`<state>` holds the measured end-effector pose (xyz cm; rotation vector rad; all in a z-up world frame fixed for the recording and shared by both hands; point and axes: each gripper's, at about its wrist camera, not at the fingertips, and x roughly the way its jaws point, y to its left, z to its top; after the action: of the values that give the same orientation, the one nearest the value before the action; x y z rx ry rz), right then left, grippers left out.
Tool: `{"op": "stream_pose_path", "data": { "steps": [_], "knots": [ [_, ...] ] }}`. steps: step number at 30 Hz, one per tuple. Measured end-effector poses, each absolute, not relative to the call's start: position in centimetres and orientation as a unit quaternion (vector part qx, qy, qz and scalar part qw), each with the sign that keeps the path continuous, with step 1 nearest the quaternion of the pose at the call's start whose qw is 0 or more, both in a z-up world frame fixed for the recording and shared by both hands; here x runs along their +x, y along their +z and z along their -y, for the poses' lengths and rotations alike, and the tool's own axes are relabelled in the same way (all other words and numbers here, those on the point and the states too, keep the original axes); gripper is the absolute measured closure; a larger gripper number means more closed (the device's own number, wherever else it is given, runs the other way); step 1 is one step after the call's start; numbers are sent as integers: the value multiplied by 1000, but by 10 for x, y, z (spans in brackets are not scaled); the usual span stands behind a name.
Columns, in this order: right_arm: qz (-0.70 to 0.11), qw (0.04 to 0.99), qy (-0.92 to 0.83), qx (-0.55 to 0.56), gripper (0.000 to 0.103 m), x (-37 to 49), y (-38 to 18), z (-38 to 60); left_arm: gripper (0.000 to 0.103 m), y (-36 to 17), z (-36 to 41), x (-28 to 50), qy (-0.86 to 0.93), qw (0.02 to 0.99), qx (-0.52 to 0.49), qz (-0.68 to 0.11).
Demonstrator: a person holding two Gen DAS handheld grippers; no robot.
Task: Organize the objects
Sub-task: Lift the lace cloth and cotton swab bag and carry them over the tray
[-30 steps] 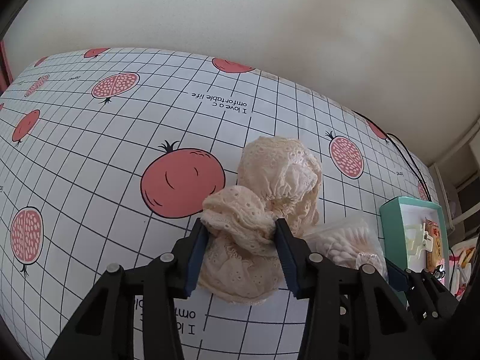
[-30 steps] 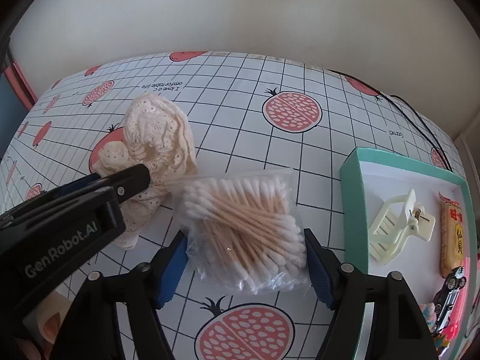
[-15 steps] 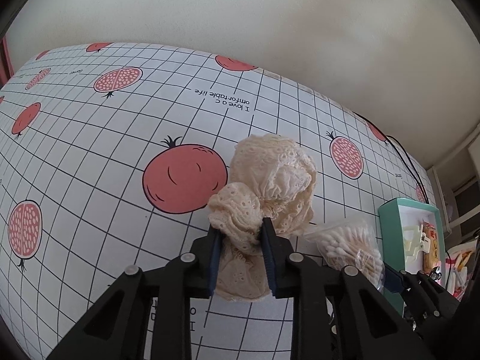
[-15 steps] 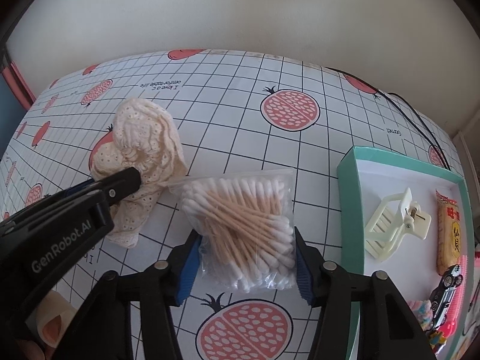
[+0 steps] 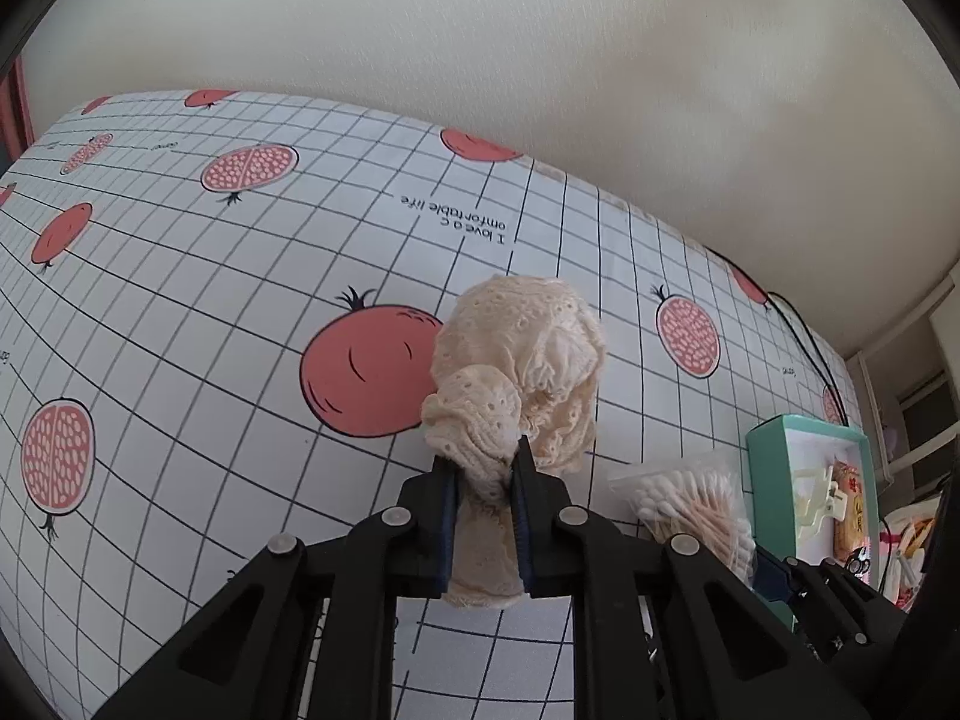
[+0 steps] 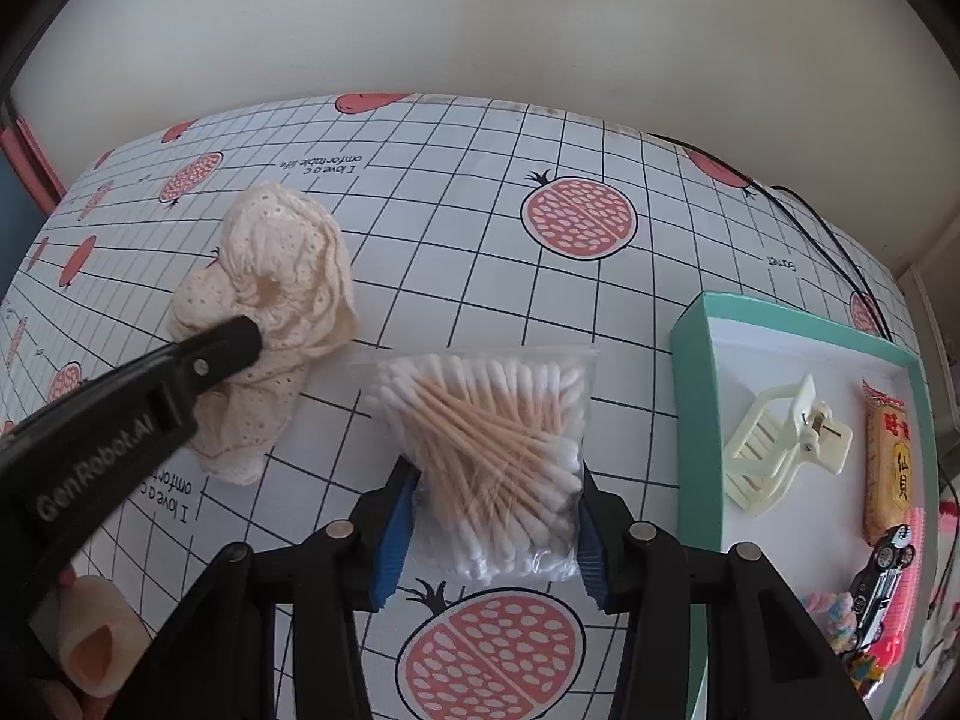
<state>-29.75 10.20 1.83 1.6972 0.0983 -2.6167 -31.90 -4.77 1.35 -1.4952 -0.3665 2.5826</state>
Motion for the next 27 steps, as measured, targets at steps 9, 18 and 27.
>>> {"op": "stream_pose_path", "data": {
  "steps": [9,18,27],
  "knots": [
    [-32,12,-848,529,55,-297,40,-104,87,33,53,-315,869,67,-473,129],
    [-37,8,-857,513,55,-292,64,-104,87,54,61,-311,880,64,-450,137],
    [-29,4,-865,501,55,-277,79,-111,87,71,56,-303,886,69,-439,131]
  ]
}}
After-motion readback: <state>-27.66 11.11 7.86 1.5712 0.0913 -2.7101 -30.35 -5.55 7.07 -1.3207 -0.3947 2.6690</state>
